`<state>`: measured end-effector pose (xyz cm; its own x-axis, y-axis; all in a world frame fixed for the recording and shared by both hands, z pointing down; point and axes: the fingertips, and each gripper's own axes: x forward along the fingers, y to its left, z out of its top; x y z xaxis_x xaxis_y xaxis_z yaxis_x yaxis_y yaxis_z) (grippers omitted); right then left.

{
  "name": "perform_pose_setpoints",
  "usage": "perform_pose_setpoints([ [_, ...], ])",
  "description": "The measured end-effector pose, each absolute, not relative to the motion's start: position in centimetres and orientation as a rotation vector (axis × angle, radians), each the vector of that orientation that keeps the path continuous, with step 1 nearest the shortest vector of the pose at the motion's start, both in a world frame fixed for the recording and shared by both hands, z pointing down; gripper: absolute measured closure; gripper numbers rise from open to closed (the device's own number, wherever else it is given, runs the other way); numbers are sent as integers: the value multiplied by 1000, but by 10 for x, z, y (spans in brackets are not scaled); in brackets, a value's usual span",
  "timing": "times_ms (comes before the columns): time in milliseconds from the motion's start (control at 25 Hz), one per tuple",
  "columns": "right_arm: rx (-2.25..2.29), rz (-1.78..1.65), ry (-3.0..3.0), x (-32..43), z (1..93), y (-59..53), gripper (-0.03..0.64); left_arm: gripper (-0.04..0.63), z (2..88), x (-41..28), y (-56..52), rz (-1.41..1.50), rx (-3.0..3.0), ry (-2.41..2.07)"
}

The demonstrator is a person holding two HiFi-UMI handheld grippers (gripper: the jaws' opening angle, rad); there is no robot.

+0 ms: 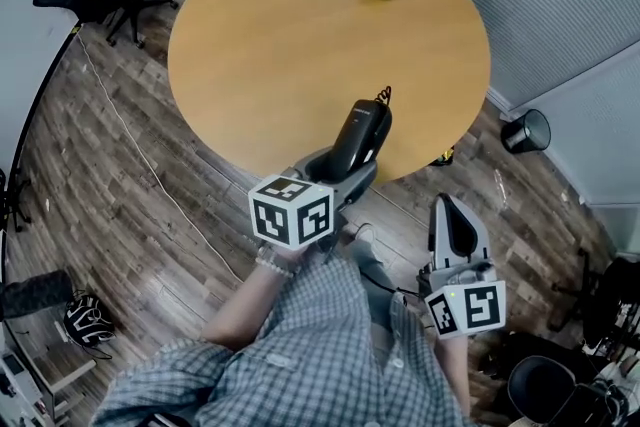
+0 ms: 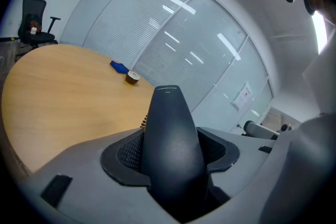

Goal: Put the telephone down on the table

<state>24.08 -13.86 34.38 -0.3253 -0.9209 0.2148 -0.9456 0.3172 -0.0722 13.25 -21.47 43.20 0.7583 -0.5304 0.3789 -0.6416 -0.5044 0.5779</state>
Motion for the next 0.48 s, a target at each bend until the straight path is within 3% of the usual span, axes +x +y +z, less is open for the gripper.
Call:
perform_pose_setpoints([
  [480,1676,338,-2430,277,360,-157,606,316,507,162,-255,384,2099,-1026],
])
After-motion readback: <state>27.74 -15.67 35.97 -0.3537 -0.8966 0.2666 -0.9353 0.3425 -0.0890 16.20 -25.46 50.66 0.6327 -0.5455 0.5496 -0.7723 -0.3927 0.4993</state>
